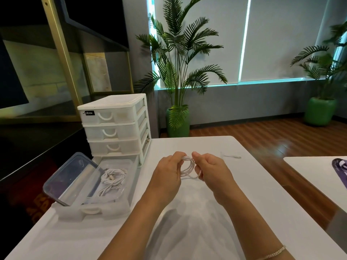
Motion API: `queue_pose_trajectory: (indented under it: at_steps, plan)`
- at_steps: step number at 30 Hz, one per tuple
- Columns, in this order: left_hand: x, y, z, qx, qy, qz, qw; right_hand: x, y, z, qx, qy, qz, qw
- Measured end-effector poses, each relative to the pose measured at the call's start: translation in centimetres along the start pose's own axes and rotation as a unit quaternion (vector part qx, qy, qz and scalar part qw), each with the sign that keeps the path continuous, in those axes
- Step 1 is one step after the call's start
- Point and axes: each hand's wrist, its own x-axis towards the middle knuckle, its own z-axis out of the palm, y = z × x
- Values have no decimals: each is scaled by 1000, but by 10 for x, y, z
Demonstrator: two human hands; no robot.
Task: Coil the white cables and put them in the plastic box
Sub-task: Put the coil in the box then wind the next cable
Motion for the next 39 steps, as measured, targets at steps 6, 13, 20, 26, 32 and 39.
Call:
queue_pose_trajectory:
  at_steps: [6, 13, 20, 26, 32, 39]
  plan:
    - [1, 3, 0, -110, -35, -55, 992, 4, 3, -4, 35, 11, 7, 999]
    - [-2, 12, 8, -264, -72, -159, 949, 4, 7, 1, 47, 58, 40, 996]
    - [-5, 11, 4, -189, -111, -137, 966, 7, 10, 3, 47, 56, 65, 995]
    - [-5, 17, 5, -351, -129, -213, 903, 7, 11, -1, 22, 23, 69, 997]
    - [-4, 27, 5, -374, -150, -243, 882, 5, 8, -2, 30, 14, 77, 996]
    - [-11, 22, 6, -161, -67, -104, 979, 0, 3, -5, 118, -37, 118, 985]
